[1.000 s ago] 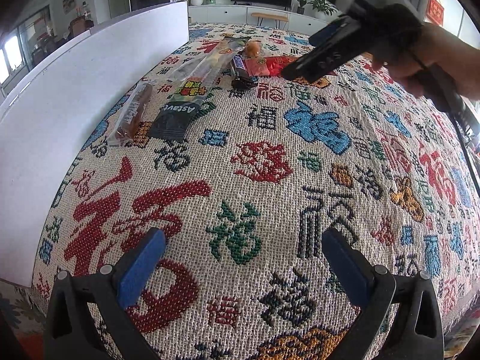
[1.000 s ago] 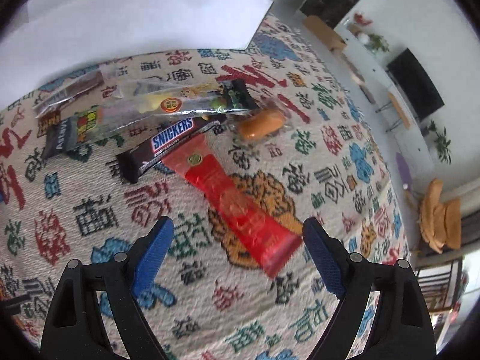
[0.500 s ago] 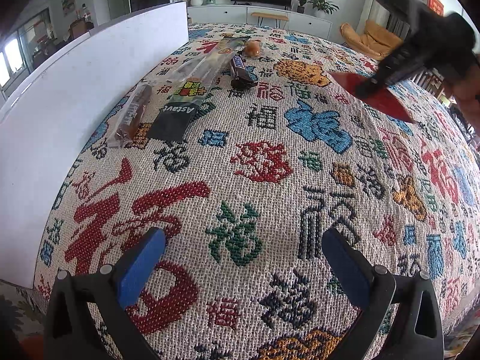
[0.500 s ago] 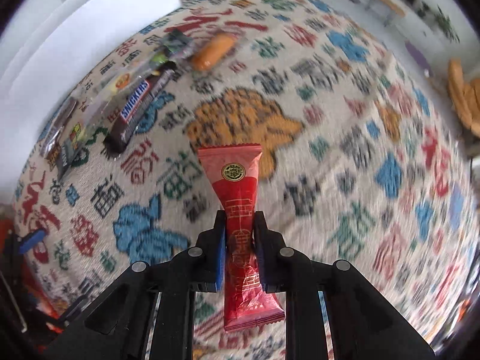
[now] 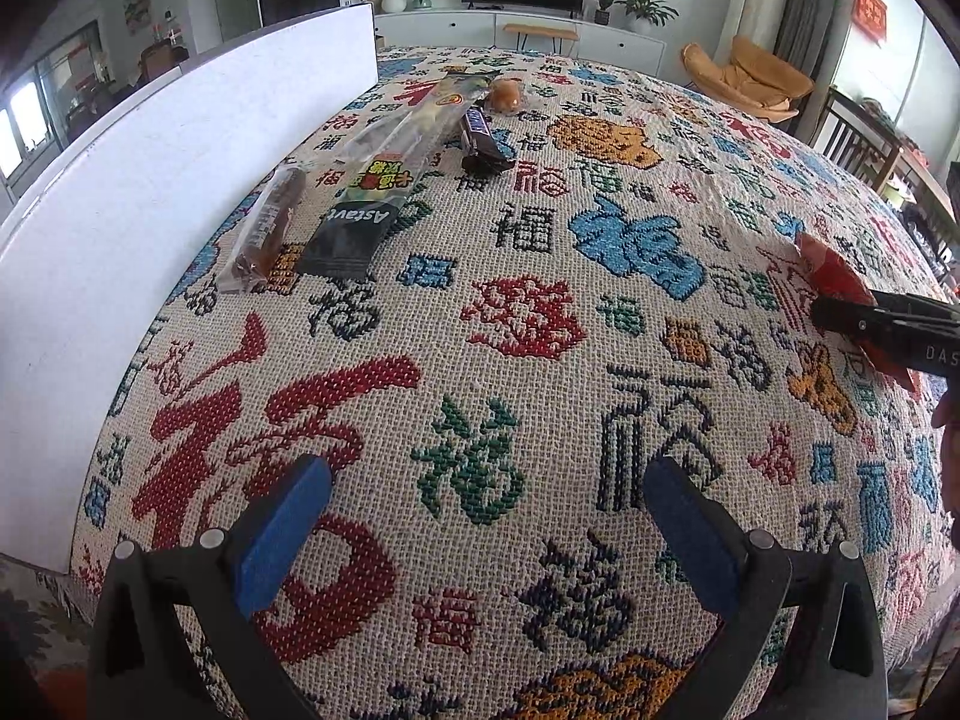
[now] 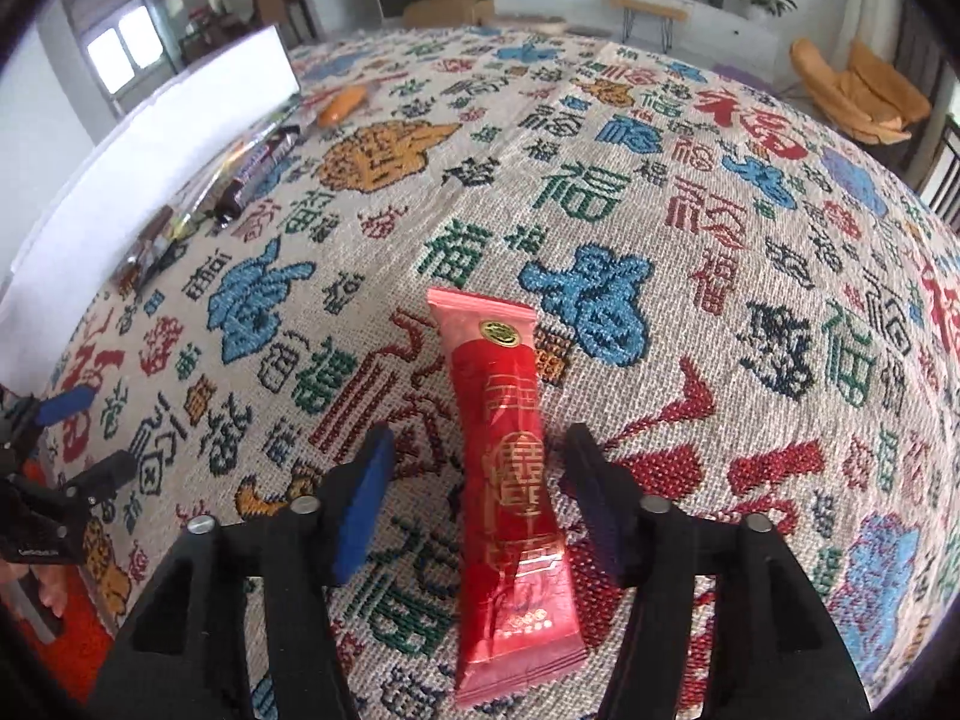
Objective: Organize snacks
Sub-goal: 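Hold the red snack pack in the right tool above the blanket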
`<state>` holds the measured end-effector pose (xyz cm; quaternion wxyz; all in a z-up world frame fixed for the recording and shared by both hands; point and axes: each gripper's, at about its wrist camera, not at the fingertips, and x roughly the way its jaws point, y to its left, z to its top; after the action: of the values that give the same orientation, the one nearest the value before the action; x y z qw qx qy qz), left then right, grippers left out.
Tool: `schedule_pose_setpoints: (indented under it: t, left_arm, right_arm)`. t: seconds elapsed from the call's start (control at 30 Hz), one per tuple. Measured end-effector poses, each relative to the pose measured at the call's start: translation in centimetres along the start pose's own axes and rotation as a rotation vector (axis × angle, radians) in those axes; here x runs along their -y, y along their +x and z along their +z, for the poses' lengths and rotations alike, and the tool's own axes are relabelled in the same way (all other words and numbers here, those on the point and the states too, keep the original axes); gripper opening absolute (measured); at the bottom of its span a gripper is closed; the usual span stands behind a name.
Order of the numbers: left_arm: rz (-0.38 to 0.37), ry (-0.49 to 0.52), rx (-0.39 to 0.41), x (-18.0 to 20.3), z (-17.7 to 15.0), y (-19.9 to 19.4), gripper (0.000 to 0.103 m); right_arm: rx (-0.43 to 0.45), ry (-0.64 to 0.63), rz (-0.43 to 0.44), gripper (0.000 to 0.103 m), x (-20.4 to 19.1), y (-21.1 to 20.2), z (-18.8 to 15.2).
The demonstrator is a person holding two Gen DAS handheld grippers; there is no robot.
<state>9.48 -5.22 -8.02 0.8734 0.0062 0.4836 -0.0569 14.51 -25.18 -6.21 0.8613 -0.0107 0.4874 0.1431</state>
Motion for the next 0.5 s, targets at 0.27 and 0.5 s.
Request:
schedule_pose_setpoints:
  t: [0.27,0.5]
  left_arm:
    - [0.023,0.016,-0.005,0.3,0.1,0.3,0.103]
    - [0.029,0.017,-0.004,0.5,0.5,0.6,0.103]
  right_arm:
    - [0.110,-0.060,-0.088,0.083,-1.8,0.8,-0.9]
    - [0.110,-0.062,-0.093,0.083,-1.8,1.3,-0.8]
